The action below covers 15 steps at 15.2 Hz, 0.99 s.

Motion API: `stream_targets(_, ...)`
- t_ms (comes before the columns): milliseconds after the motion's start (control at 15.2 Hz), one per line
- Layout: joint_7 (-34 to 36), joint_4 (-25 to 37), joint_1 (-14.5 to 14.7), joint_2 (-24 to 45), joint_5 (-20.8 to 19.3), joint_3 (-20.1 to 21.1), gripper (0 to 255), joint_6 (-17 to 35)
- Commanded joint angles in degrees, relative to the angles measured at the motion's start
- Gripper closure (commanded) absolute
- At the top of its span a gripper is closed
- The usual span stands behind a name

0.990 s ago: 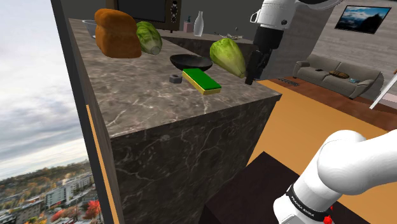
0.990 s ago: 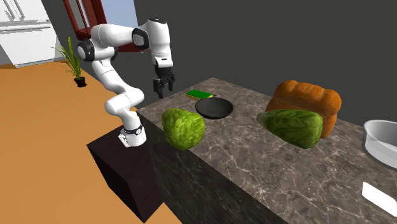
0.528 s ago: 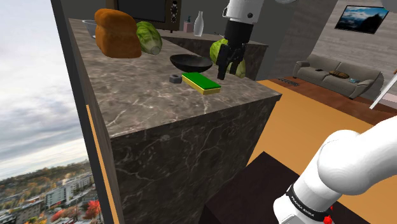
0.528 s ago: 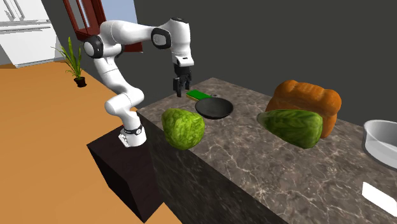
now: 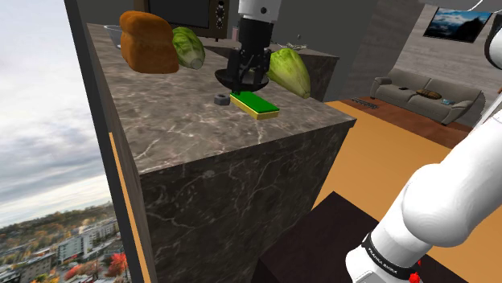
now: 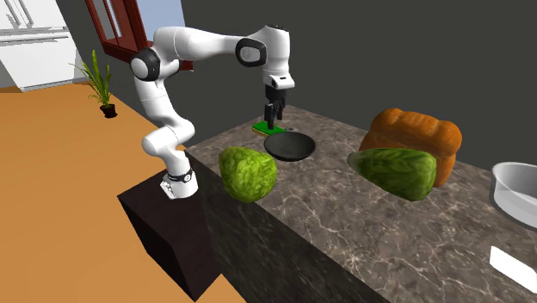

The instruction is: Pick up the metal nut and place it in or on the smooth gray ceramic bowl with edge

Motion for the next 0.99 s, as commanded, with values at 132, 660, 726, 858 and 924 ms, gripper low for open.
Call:
stream_targets(132, 4.2, 10.3, 1.2, 9.6, -2.7, 2.6, 0, -1.2)
stream_targets(660, 4.4, 4.4, 1.4, 9.6, -2.7, 2.6, 0, 4.7)
stream_targets(726, 4.4, 4.4, 1.4, 9.6, -2.7, 2.6, 0, 4.7)
stream_targets(858, 4.4, 4.4, 1.4, 9.6, -2.7, 2.6, 0, 4.7)
stream_targets(924, 4.4, 4.4, 1.4, 9.6, -2.7, 2.6, 0, 4.7)
